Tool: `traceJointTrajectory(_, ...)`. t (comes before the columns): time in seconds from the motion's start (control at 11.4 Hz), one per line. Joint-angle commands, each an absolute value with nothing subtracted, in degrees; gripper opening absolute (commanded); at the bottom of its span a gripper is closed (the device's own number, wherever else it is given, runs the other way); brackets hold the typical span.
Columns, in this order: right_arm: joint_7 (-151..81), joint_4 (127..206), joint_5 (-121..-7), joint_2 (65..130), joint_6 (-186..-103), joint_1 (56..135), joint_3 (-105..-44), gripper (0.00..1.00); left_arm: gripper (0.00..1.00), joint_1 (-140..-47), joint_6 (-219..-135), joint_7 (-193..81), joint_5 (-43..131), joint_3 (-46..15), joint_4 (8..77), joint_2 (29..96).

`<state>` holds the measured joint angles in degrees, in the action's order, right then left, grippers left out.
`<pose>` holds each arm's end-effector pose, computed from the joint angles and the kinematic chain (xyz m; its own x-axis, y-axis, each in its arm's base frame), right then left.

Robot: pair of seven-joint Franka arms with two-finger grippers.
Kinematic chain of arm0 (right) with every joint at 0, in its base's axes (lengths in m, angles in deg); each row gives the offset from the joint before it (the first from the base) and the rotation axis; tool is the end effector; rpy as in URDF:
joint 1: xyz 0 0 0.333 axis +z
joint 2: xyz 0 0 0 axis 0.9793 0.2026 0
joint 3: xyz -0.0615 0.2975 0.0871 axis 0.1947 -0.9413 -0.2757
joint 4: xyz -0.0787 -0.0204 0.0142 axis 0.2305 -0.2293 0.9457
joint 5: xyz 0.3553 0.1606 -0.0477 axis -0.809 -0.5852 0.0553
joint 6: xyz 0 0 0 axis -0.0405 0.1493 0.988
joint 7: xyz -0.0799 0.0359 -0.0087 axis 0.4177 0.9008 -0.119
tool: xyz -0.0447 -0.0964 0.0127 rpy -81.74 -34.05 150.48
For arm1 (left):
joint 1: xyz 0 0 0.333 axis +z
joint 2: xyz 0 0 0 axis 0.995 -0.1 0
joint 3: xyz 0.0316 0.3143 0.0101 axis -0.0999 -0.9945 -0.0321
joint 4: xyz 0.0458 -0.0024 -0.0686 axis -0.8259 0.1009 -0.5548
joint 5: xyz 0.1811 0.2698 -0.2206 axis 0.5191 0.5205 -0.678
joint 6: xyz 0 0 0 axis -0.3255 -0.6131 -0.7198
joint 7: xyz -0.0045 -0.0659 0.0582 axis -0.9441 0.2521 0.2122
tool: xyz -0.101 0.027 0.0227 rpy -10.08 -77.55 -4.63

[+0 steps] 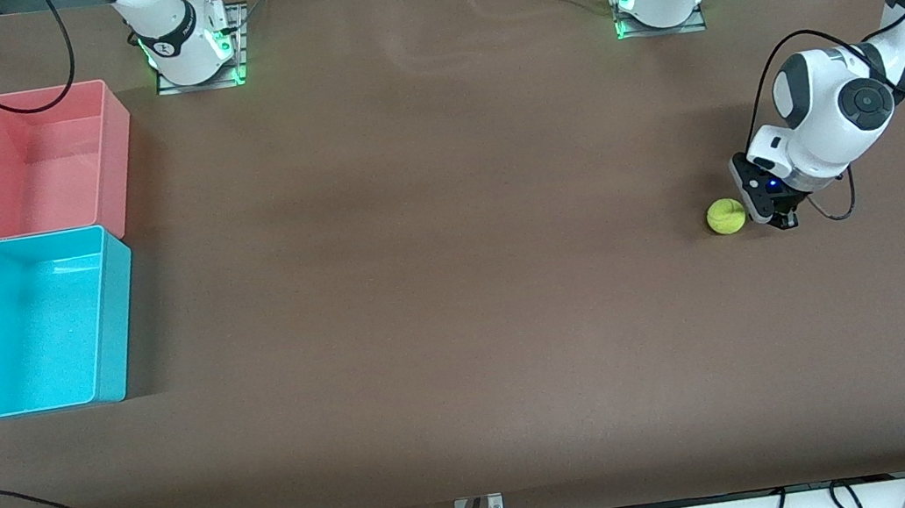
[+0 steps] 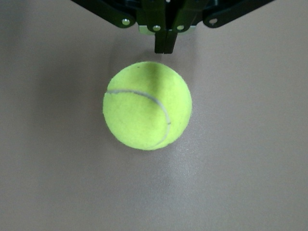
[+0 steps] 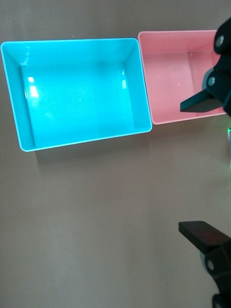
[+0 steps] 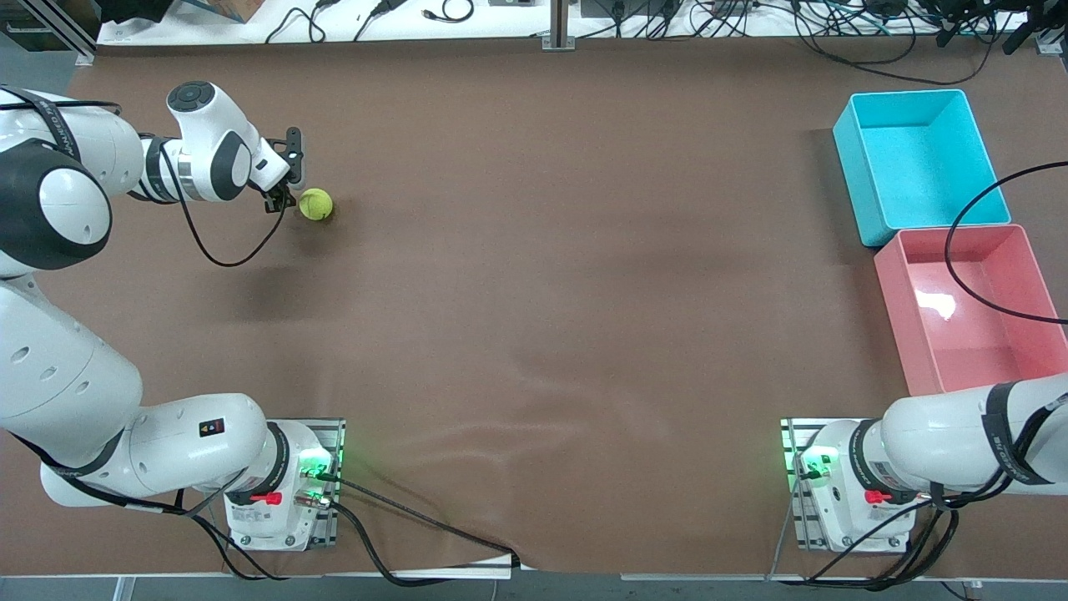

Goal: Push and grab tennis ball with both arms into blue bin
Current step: 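Push the tennis ball with the left gripper toward the bins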

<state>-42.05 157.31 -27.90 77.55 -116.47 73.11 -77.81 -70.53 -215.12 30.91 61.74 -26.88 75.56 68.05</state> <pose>0.5622 -0.0675 0.5895 0.9822 -0.1564 -0.1043 -0.1582 -0.9874 -0.0094 0.5271 0.0564 0.1979 0.1514 -0.9882 -0.0236 -0.9871 -0.1499 -0.0571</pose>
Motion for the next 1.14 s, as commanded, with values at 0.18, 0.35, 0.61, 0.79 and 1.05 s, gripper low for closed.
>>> traceJointTrajectory(0.18, -41.54, 156.46, -28.88, 77.6, -116.01, 72.86, -78.0, 1.0, 0.0, -69.85, -215.3, 31.73, 64.98, -28.09, 75.04, 67.24)
traceJointTrajectory(0.35, -41.45, 156.46, -28.88, 77.69, -116.01, 72.78, -78.0, 1.0, 0.0, -69.85, -215.3, 31.73, 64.98, -28.18, 75.04, 67.24)
traceJointTrajectory(0.61, -41.45, 156.46, -28.97, 77.6, -116.01, 72.86, -78.0, 1.0, 0.0, -70.19, -215.3, 30.77, 64.28, -28.18, 75.04, 67.07)
traceJointTrajectory(0.79, -41.45, 156.55, -28.88, 77.69, -116.01, 72.78, -78.0, 1.0, 0.0, -73.86, -215.04, 22.74, 64.19, -27.74, 75.39, 66.98)
traceJointTrajectory(1.05, -41.45, 156.55, -28.88, 77.69, -116.1, 72.86, -78.0, 1.0, 0.0, -84.67, -214.95, 2.68, 65.06, -27.39, 74.52, 67.07)
